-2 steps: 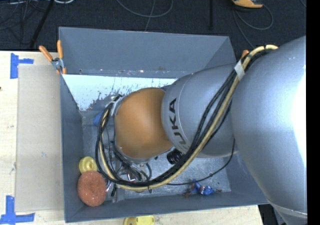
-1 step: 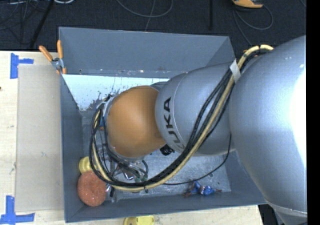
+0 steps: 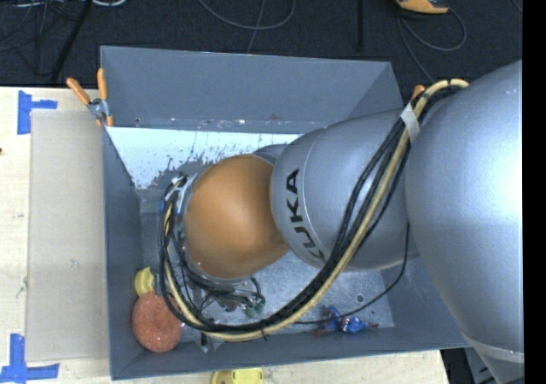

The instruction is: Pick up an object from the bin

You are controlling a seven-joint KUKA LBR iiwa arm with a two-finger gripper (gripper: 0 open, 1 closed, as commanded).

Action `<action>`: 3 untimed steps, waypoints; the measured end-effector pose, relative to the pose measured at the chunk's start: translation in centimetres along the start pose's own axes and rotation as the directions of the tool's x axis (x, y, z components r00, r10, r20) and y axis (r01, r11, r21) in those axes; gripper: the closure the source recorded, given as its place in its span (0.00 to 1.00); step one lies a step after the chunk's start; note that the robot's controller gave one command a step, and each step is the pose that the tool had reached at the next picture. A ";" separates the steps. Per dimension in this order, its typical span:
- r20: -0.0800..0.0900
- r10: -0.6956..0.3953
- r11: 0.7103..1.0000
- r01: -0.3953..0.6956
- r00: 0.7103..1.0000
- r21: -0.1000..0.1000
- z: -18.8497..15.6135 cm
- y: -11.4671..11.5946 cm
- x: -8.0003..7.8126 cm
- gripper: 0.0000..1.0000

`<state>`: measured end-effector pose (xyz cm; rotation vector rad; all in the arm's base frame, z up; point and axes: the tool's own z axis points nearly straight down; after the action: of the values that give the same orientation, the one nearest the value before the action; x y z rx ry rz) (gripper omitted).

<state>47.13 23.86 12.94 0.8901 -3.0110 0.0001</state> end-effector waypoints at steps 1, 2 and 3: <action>0.018 -0.209 0.978 0.209 0.978 0.006 5.6 -0.1 -0.5 0.00; 0.008 -0.322 0.947 0.322 0.947 0.003 5.8 0.3 -0.2 1.00; 0.008 -0.322 0.947 0.322 0.947 0.003 5.8 0.3 -0.2 1.00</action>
Offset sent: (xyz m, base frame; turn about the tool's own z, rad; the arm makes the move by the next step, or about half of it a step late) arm -0.0023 0.0039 -0.0594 -0.3346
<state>47.14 24.28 7.10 1.3729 -2.8336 -0.0018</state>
